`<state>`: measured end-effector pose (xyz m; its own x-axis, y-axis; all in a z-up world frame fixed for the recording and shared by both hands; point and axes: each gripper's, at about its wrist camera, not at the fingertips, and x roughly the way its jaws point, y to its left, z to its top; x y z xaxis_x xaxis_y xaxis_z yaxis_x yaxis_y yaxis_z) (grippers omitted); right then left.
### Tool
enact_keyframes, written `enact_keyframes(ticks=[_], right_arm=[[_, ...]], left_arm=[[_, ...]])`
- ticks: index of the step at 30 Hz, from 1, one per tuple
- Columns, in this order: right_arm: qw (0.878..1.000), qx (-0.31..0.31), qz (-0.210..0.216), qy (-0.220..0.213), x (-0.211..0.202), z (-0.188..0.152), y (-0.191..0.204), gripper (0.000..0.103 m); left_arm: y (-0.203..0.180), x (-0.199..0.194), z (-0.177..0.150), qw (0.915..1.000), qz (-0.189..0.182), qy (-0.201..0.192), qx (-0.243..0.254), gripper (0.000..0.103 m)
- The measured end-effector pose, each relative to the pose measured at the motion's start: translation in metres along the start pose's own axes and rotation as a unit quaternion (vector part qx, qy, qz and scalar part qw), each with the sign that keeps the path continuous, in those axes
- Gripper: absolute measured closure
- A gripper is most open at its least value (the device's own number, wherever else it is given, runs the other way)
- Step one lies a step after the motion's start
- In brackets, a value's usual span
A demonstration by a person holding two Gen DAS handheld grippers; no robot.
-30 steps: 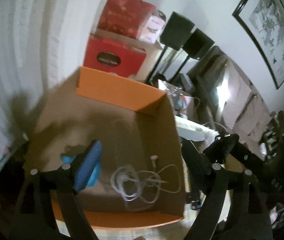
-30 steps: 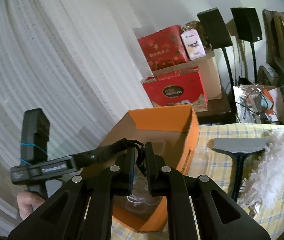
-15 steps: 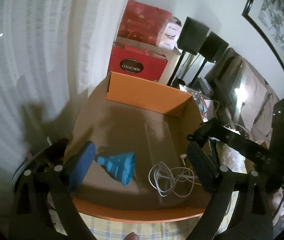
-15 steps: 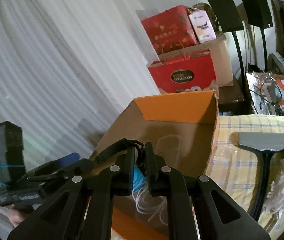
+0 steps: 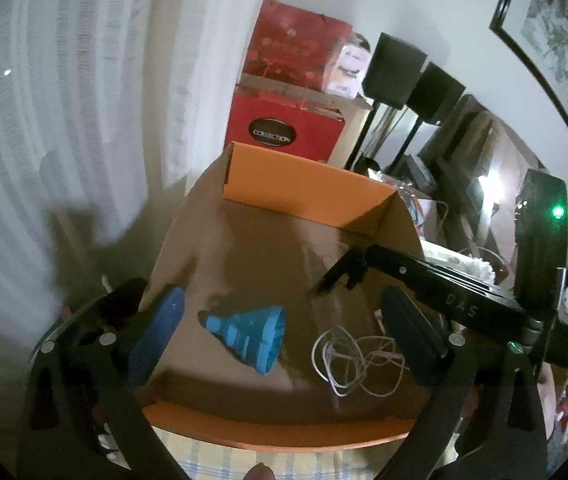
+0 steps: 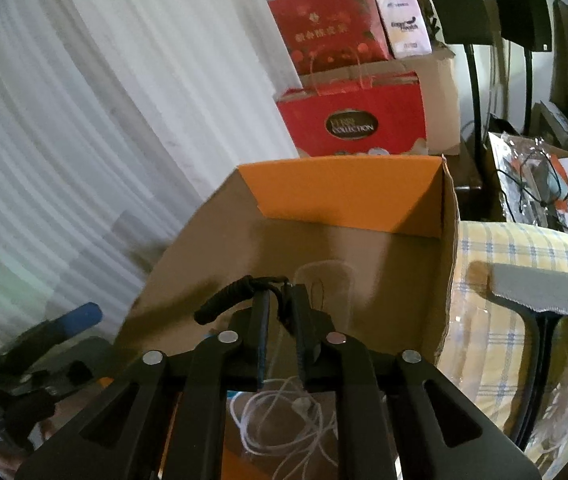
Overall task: Organize objects
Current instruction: 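Withdraw both open grippers up out of the orange box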
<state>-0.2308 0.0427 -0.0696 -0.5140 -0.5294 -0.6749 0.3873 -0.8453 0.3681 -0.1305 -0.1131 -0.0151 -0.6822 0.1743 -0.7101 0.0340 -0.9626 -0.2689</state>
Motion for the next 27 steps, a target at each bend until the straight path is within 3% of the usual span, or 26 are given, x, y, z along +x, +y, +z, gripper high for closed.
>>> enact_keyframes(ticks=[4,9,13,20,24,27], right_arm=[[1.000,-0.005,-0.007,0.002,0.000,-0.001,-0.002,0.063],[1.000,-0.014,-0.026,-0.010,-0.011,-0.002,-0.001,0.057],[0.999,-0.021,-0.037,-0.029,-0.027,-0.001,-0.003,0.027],[0.996,-0.043,-0.070,-0.038,-0.050,-0.003,-0.006,0.015],[0.994,-0.054,-0.079,-0.044,-0.064,-0.008,-0.005,0.000],[0.993,-0.059,-0.086,-0.050,-0.075,-0.012,-0.006,0.000]], left_arm=[[-0.001,0.001,0.000,1.0000,0.004,-0.001,0.003,0.003],[-0.008,-0.005,0.000,0.9996,0.013,-0.017,0.018,0.000],[-0.014,-0.011,0.000,0.9990,0.015,-0.030,0.029,0.000],[-0.030,-0.017,0.001,0.9977,0.023,-0.042,0.049,0.000],[-0.038,-0.023,-0.001,0.9971,0.019,-0.052,0.053,0.000],[-0.042,-0.023,0.000,0.9971,0.017,-0.051,0.054,0.000]])
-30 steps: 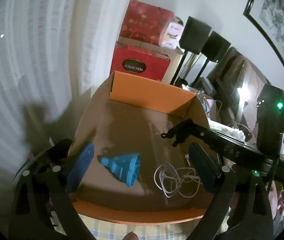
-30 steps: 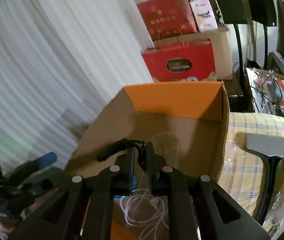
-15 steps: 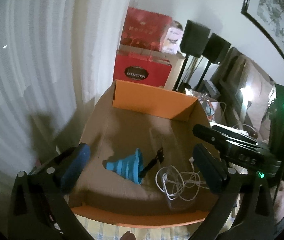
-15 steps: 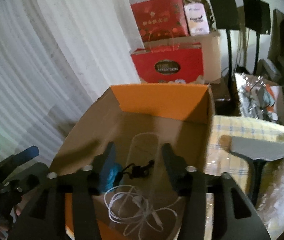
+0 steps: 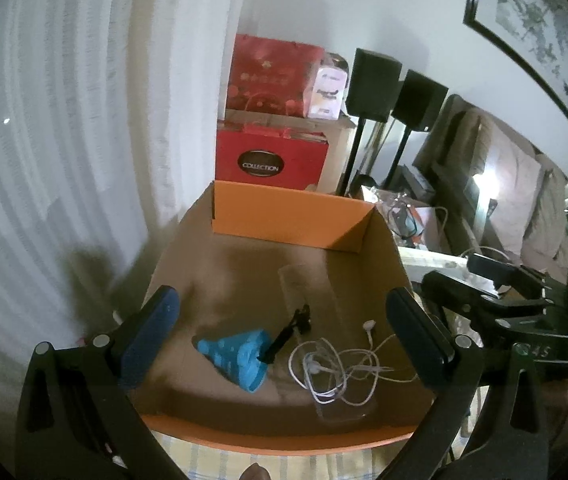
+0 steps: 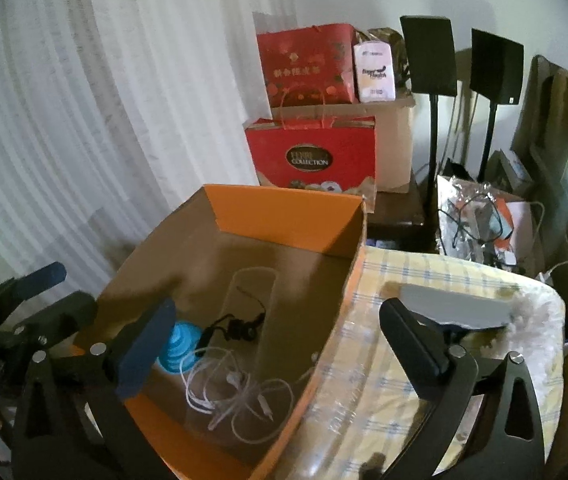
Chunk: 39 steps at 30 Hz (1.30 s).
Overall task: Organize objects
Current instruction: 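Withdraw both open grippers up out of the orange box, then move the right gripper to the long clear plastic tray on the table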
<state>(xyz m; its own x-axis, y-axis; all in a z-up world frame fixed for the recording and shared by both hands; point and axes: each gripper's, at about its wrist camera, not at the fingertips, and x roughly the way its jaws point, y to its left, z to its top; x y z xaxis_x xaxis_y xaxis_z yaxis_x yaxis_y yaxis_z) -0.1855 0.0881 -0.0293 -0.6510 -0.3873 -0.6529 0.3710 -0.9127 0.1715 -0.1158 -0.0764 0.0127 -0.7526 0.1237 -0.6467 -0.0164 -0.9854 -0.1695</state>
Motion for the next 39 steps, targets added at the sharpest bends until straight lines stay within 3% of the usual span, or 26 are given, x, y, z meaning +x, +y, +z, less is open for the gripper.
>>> enact_keyframes(ticks=[9,19,26,33,39], right_arm=[[0.999,0.010,-0.026,-0.018,-0.035,-0.010,-0.016,0.000],[0.998,0.023,-0.059,-0.009,-0.079,-0.034,-0.054,0.000],[0.994,0.067,-0.082,-0.013,-0.110,-0.057,-0.099,0.000],[0.991,0.089,-0.095,-0.015,-0.125,-0.077,-0.123,0.001],[0.993,0.085,-0.085,0.004,-0.113,-0.092,-0.120,0.013]], left_arm=[[-0.023,-0.008,-0.002,0.9998,-0.008,-0.002,0.019,0.000],[-0.062,-0.014,-0.014,0.9967,-0.073,0.007,0.034,0.000],[-0.096,-0.005,-0.026,0.9920,-0.105,0.033,0.062,0.000],[-0.102,-0.001,-0.034,0.9899,-0.130,0.043,0.040,0.000],[-0.098,0.002,-0.040,0.9902,-0.127,0.047,0.034,0.000]])
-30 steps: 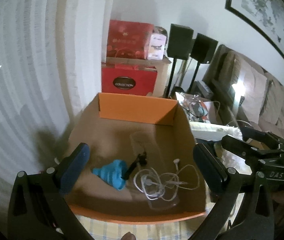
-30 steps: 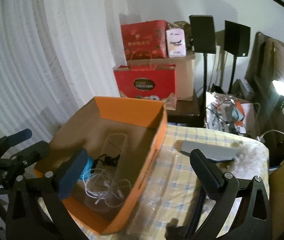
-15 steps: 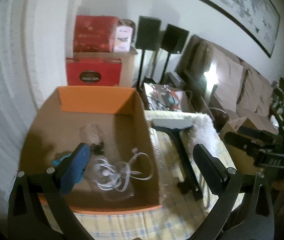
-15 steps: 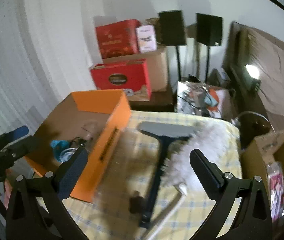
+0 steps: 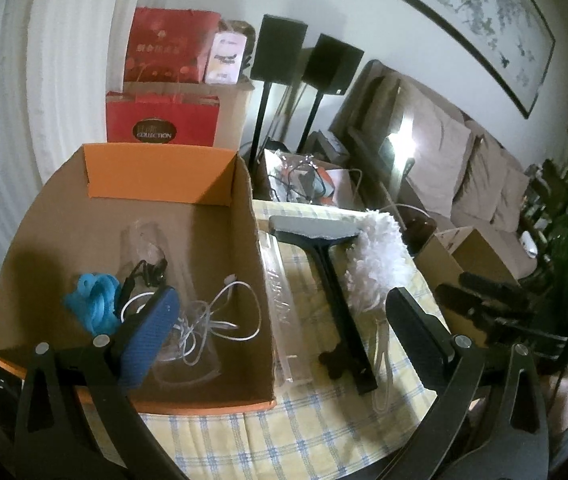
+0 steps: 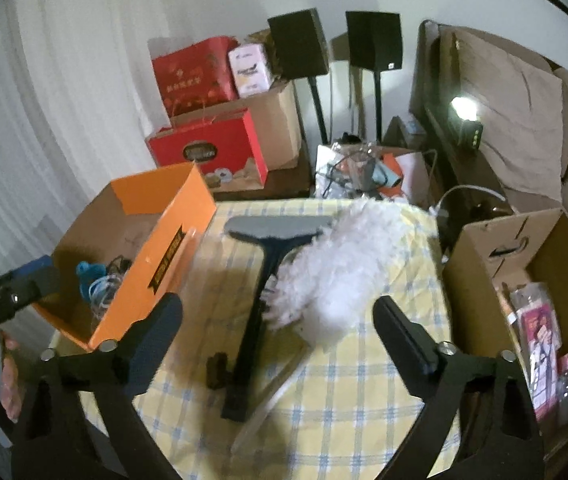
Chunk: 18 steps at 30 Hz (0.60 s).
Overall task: Organize objects
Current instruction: 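Move the right gripper to the long clear plastic tray on the table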
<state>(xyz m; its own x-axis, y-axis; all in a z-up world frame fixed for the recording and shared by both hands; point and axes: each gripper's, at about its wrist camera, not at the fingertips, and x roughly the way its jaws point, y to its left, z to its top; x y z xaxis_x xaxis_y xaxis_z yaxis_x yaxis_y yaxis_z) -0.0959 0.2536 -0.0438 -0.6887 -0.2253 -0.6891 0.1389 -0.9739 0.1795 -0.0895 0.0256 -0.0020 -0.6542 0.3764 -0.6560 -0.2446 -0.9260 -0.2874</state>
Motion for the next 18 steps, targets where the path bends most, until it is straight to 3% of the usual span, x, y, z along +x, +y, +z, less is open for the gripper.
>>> enact_keyframes(ticks=[4,18], right_arm=[[1.000,-0.006,0.017,0.016,0.014,-0.008,0.012,0.022],[0.991,-0.052,0.089,0.080,0.078,-0.031,0.086,0.035]], left_arm=[[0.007,-0.002,-0.003,0.9999,0.005,-0.002,-0.009,0.000],[0.023,-0.006,-0.006,0.9995,0.017,-0.003,-0.026,0.000]])
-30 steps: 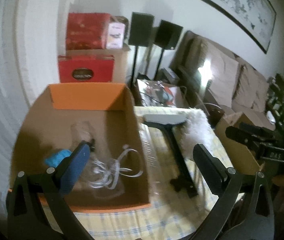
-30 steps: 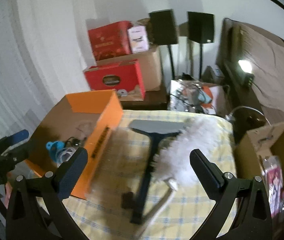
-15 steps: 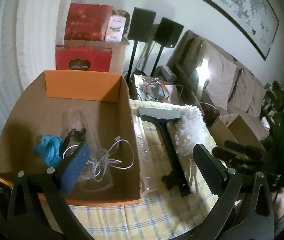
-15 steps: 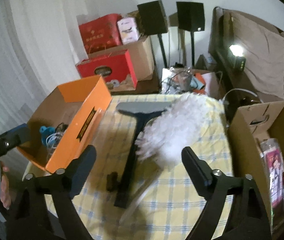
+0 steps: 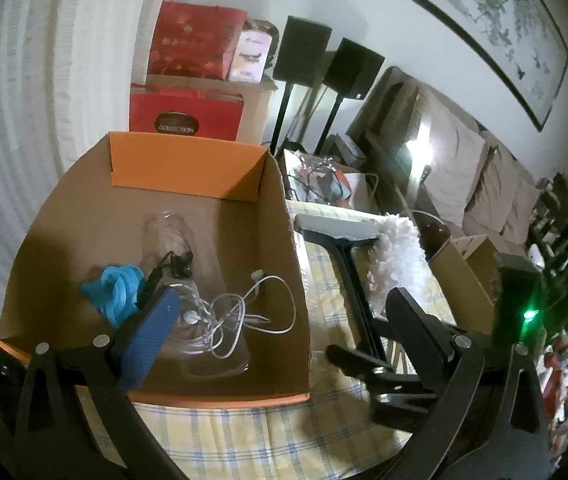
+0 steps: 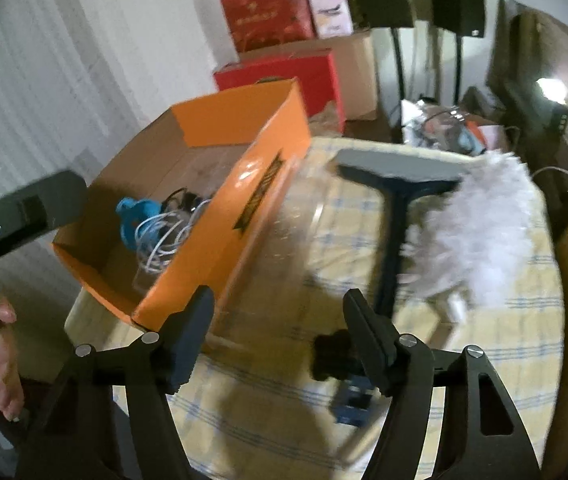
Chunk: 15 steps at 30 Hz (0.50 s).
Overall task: Organize objects
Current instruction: 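Move the right gripper to the long clear plastic tray on the table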
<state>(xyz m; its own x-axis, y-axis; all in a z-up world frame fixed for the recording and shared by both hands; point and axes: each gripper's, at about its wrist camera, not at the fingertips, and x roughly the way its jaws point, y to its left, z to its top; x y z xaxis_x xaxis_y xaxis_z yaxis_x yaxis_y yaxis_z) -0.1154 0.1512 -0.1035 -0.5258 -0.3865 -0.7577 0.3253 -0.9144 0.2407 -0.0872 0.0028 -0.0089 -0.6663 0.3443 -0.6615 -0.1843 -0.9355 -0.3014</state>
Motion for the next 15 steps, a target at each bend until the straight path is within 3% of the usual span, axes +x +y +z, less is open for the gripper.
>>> enact_keyframes(ticks=[12,15], right_arm=[[0.999,-0.005,-0.007,0.042,0.033,-0.005,0.003,0.038],[0.998,-0.013,-0.038,0.044,0.031,-0.007,-0.001,0.044]], left_arm=[[0.010,0.003,0.002,0.9999,-0.001,0.003,-0.010,0.000],[0.010,0.003,0.002,0.9999,-0.002,0.004,-0.010,0.000]])
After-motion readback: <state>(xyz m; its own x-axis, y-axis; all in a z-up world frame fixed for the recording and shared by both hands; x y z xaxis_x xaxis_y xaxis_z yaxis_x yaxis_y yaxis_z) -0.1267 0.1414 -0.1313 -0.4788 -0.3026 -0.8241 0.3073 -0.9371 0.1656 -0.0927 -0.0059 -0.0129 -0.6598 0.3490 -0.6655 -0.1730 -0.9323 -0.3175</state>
